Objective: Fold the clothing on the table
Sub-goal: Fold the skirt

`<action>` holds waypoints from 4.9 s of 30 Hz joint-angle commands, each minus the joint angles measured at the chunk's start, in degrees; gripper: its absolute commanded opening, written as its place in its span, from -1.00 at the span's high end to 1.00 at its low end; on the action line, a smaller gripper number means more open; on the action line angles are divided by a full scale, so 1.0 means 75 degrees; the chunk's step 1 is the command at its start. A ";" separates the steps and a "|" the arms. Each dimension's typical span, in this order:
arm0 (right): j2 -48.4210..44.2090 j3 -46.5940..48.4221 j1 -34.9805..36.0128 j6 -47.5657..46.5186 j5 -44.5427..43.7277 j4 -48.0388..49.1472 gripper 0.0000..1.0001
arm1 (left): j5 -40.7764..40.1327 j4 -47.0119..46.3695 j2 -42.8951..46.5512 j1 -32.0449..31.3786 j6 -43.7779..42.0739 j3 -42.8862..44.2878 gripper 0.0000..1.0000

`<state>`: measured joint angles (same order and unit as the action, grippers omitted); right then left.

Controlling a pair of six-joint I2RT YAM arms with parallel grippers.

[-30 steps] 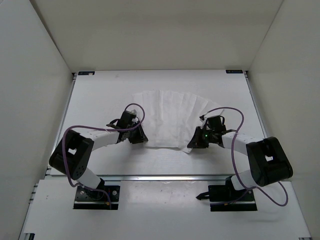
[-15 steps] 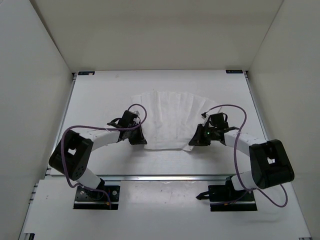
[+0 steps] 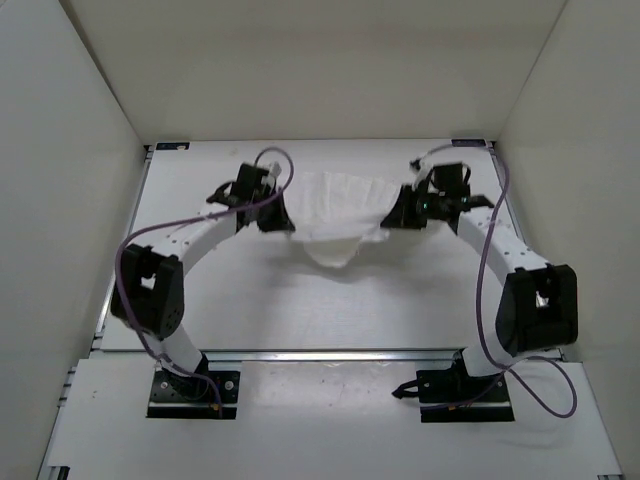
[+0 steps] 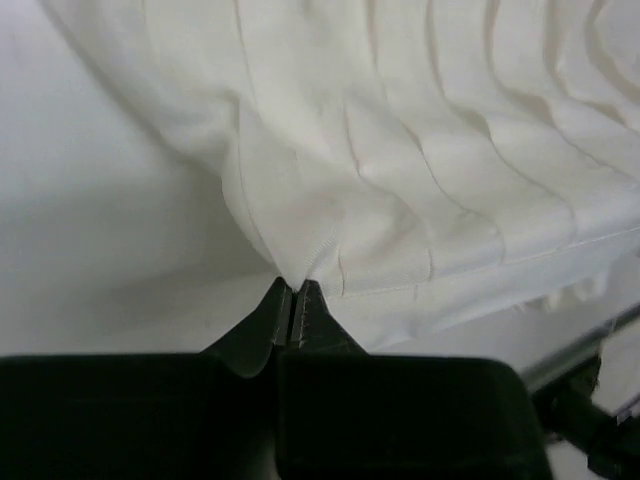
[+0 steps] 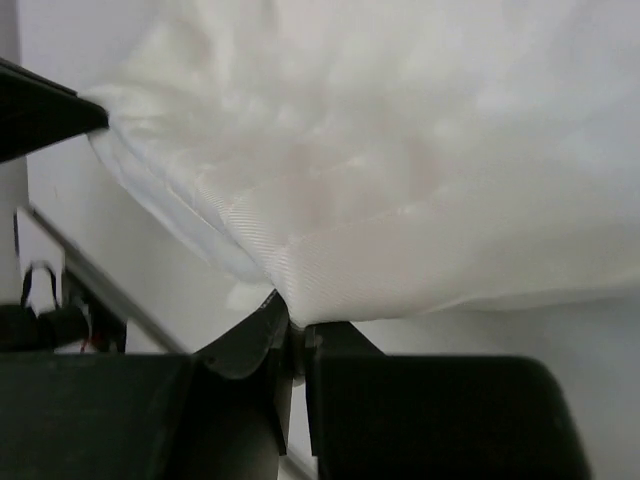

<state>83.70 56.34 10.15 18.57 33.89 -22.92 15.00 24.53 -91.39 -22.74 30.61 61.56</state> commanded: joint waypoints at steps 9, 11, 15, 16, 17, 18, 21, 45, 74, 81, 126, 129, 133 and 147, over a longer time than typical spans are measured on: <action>0.0831 0.6074 -0.0674 -0.1642 -0.1482 -0.0416 0.98 | -0.1989 0.0586 -0.0964 0.0395 -0.2218 0.7064 1.00; 0.0503 0.4905 -0.0849 -0.1679 -0.1484 -0.0308 1.00 | -0.1896 0.0491 -0.0648 0.0396 -0.2311 0.6048 1.00; -0.0668 0.2220 -0.0932 -0.1760 -0.1214 -0.0167 1.00 | -0.1989 -0.0035 0.1013 -0.0001 -0.2301 0.3223 1.00; -0.0869 0.1345 -0.0827 -0.1772 -0.1330 -0.0213 0.99 | -0.1989 -0.0037 0.1285 -0.0061 -0.2161 0.2348 1.00; -0.1300 0.0559 -0.0745 -0.1645 -0.1459 -0.0272 1.00 | -0.1977 -0.0002 0.1786 -0.0189 -0.1951 0.1945 1.00; -0.1757 -0.0180 -0.0663 -0.1377 -0.1309 -0.0365 1.00 | -0.1908 0.0114 0.2267 -0.0330 -0.1728 0.1152 1.00; -0.3022 -0.1530 -0.0242 -0.0743 -0.0981 -0.0658 1.00 | -0.1988 0.0850 0.3346 -0.0868 -0.1282 -0.0167 1.00; -0.1459 -0.2895 -0.0919 0.1180 0.0860 0.1988 1.00 | -0.0383 0.1427 -0.1230 0.0150 -0.1127 0.1515 1.00; -0.0473 -0.1137 0.0134 0.0408 0.0652 0.2049 -0.31 | 0.1479 -0.0810 0.0175 -0.0014 -0.0062 0.0429 0.69; 0.0427 -0.0060 0.0509 -0.0109 -0.0181 0.1124 -0.46 | 0.1655 -0.1103 -0.0609 -0.0049 -0.0144 0.0557 0.93; 0.3102 0.3810 0.0137 -0.1174 -0.3100 -0.3636 1.00 | -0.1556 0.2120 -0.3423 -0.0143 -0.2335 0.4553 1.00; 0.3020 0.3529 -0.0227 -0.1338 -0.3229 -0.3741 1.00 | -0.1532 0.2166 -0.3517 0.0055 -0.2347 0.4543 1.00; 0.2891 0.2990 -0.0732 -0.1421 -0.3183 -0.3496 1.00 | -0.1672 0.2189 -0.3634 0.0126 -0.2464 0.4577 1.00; 0.2960 0.2823 -0.1541 -0.1877 -0.3301 -0.3319 0.99 | -0.1733 0.2424 -0.4080 0.0582 -0.2547 0.5104 1.00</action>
<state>108.12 75.90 3.95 8.73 19.88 -43.18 12.16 39.22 -122.58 -24.97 14.20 97.36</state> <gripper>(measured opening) 0.017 0.020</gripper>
